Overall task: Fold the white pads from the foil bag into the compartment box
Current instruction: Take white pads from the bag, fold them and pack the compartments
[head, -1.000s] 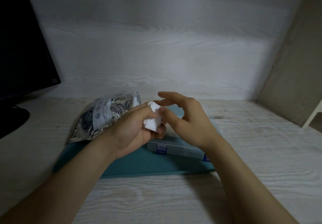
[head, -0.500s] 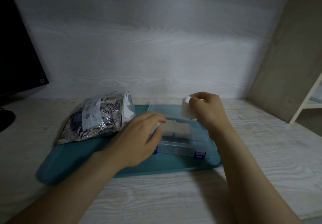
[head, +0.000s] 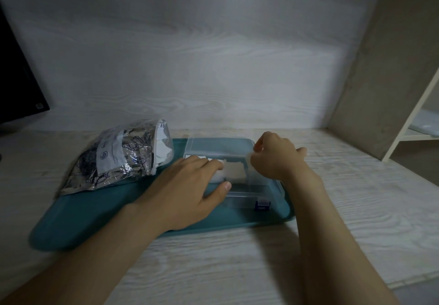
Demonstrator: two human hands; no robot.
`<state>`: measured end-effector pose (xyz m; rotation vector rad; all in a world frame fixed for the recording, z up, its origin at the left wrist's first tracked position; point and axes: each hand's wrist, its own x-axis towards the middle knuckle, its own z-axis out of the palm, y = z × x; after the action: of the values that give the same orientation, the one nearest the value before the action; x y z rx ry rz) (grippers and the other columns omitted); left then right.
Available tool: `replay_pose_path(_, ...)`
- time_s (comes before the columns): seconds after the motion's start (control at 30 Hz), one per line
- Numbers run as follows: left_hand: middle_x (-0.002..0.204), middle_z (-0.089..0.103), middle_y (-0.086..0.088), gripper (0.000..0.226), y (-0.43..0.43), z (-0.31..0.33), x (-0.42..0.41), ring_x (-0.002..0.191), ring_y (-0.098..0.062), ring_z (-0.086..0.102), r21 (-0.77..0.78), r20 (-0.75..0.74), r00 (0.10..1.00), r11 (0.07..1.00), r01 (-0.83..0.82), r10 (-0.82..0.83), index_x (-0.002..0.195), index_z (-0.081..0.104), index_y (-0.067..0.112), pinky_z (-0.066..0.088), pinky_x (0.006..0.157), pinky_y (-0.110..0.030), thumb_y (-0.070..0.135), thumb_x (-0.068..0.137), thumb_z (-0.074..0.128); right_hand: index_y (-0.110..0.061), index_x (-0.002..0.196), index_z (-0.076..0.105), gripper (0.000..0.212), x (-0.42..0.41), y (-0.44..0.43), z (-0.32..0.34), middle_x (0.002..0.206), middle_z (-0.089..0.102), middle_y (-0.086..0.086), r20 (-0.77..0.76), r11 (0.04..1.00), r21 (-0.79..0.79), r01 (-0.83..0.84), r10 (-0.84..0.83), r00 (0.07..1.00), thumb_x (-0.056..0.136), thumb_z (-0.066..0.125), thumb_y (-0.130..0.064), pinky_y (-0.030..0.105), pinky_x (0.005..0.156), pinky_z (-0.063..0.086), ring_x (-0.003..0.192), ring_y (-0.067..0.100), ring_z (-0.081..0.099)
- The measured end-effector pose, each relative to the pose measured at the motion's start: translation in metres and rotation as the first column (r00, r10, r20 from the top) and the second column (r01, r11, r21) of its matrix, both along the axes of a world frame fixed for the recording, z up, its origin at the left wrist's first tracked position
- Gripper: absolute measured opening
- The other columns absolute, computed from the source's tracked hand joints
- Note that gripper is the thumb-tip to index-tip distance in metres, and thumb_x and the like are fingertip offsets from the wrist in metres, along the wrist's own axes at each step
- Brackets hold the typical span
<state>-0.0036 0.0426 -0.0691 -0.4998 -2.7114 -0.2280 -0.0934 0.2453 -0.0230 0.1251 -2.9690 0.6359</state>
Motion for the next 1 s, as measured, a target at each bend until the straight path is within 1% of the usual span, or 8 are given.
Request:
replay_pose_path(0.13,0.125,0.068,0.009,0.06,0.002,0.0,0.0,0.117,-0.013,0.058,-0.009,-0.002,1.0,1.0,-0.012,0.012,0.136,0.058,0.026,0.043,0.1,-0.03,0.065,0.101,0.027,-0.029,0.115,0.066,0.03,-0.002,0.001,-0.003,0.114,0.067,0.004,0.007,0.997,0.06,-0.055,0.055,0.998,0.091,0.053,-0.016,0.052,0.105,0.023,0.119,0.033,0.054)
replay_pose_path(0.3,0.125,0.068,0.009,0.06,0.002,-0.003,-0.003,0.118,-0.013,0.057,0.005,-0.002,1.0,1.0,-0.008,0.008,0.137,0.057,0.027,0.043,0.101,-0.031,0.066,0.101,0.028,-0.029,0.102,0.071,0.018,-0.013,-0.001,-0.012,0.095,0.069,-0.003,-0.141,0.993,0.114,0.038,-0.022,0.99,0.09,0.064,-0.02,0.049,0.095,0.024,0.093,0.025,0.059)
replay_pose_path(0.37,0.126,0.068,0.009,0.059,0.002,-0.003,-0.002,0.118,-0.014,0.057,0.011,-0.007,1.0,1.0,-0.004,0.004,0.137,0.057,0.027,0.043,0.1,-0.032,0.065,0.102,0.028,-0.028,0.099,0.073,0.014,-0.014,-0.004,-0.014,0.092,0.066,-0.002,-0.2,0.984,0.161,0.082,-0.049,0.979,0.089,0.065,-0.023,0.048,0.09,0.023,0.092,0.026,0.056)
replay_pose_path(0.47,0.127,0.067,0.01,0.06,0.002,-0.004,-0.003,0.119,-0.013,0.056,0.016,-0.011,1.0,1.0,-0.002,0.003,0.138,0.056,0.028,0.041,0.1,-0.031,0.066,0.101,0.027,-0.021,0.095,0.064,0.007,-0.007,-0.007,-0.013,0.095,0.053,0.002,-0.247,0.948,0.294,0.125,-0.051,0.968,0.091,0.067,-0.025,0.048,0.092,0.027,0.1,0.032,0.042)
replay_pose_path(0.53,0.126,0.067,0.011,0.06,0.004,-0.005,-0.003,0.119,-0.013,0.055,0.012,-0.012,1.0,1.0,-0.01,0.01,0.138,0.055,0.028,0.041,0.101,-0.031,0.066,0.102,0.026,-0.017,0.092,0.056,0.007,-0.002,-0.008,-0.01,0.101,0.049,0.005,-0.248,0.929,0.357,0.099,-0.008,0.969,0.092,0.062,-0.018,0.049,0.096,0.031,0.103,0.033,0.04)
replay_pose_path(0.7,0.125,0.066,0.01,0.06,0.005,-0.006,-0.004,0.118,-0.014,0.054,0.01,0.0,1.0,1.0,-0.012,0.012,0.138,0.054,0.029,0.044,0.102,-0.036,0.067,0.102,0.026,-0.016,0.074,0.052,0.01,0.005,-0.015,-0.002,0.082,0.059,0.003,-0.185,0.977,0.191,-0.098,0.134,0.974,0.084,0.052,-0.014,0.045,0.091,0.038,0.081,0.027,0.052)
replay_pose_path(0.83,0.123,0.067,0.01,0.062,0.005,-0.006,-0.004,0.117,-0.015,0.054,-0.01,-0.013,1.0,1.0,-0.017,0.017,0.138,0.055,0.028,0.044,0.101,-0.036,0.067,0.101,0.024,-0.019,0.08,0.049,0.014,0.009,-0.019,-0.004,0.091,0.059,0.002,-0.102,0.943,0.319,-0.099,0.138,0.985,0.093,0.049,-0.014,0.048,0.095,0.029,0.092,0.026,0.055)
replay_pose_path(1.0,0.126,0.064,0.006,0.057,0.003,-0.003,0.001,0.121,-0.012,0.052,0.07,-0.06,0.997,0.996,0.06,-0.056,0.139,0.059,0.02,0.045,0.104,-0.034,0.059,0.105,0.035,-0.019,0.078,0.044,0.018,0.013,-0.023,-0.003,0.083,0.053,0.0,-0.154,0.95,0.305,-0.067,0.118,0.981,0.092,0.049,-0.009,0.047,0.099,0.032,0.083,0.024,0.05)
